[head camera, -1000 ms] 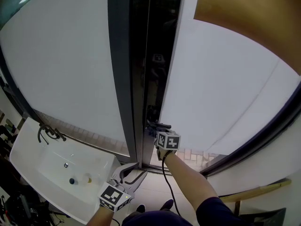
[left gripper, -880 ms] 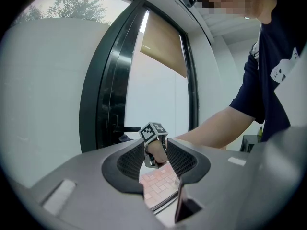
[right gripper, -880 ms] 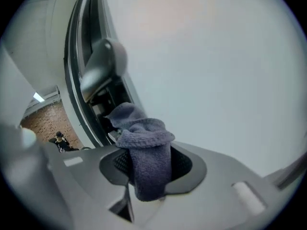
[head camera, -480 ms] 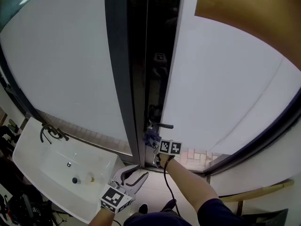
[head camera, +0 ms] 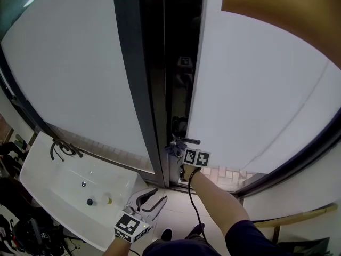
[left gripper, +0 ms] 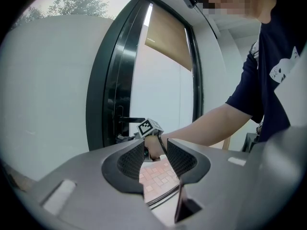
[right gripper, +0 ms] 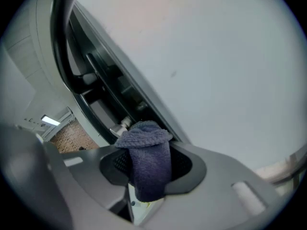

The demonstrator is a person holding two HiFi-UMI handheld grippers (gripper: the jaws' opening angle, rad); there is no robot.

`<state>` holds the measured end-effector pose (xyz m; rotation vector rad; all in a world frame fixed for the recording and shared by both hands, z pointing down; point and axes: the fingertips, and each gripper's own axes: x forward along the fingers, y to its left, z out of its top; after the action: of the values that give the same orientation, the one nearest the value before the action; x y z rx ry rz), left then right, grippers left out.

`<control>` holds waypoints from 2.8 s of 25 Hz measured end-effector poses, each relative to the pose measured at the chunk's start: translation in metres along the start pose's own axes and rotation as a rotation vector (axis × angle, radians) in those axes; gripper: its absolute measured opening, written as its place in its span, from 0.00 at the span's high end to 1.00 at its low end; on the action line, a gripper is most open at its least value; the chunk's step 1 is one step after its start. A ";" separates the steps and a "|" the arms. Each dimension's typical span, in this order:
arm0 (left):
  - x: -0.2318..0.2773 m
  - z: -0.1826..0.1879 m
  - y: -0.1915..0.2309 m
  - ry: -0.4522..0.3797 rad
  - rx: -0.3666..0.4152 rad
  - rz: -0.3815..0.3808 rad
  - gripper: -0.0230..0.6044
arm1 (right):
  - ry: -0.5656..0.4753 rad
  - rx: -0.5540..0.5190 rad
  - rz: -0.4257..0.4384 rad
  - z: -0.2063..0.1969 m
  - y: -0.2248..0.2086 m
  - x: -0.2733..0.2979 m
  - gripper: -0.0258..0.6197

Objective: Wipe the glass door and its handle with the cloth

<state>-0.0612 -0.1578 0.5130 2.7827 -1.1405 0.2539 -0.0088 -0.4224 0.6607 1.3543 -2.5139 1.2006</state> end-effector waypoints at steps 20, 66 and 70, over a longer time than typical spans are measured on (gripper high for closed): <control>0.006 0.012 -0.008 -0.032 0.020 -0.057 0.73 | 0.045 -0.023 -0.017 -0.027 -0.008 -0.037 0.74; -0.024 0.013 -0.013 -0.035 0.092 -0.208 0.73 | -0.324 -0.210 0.012 -0.004 0.043 -0.283 0.73; -0.024 0.004 -0.021 -0.021 0.094 -0.231 0.73 | -0.343 -0.358 -0.040 -0.020 0.063 -0.336 0.73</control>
<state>-0.0625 -0.1275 0.5036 2.9714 -0.8199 0.2608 0.1466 -0.1570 0.5111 1.6080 -2.7250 0.5038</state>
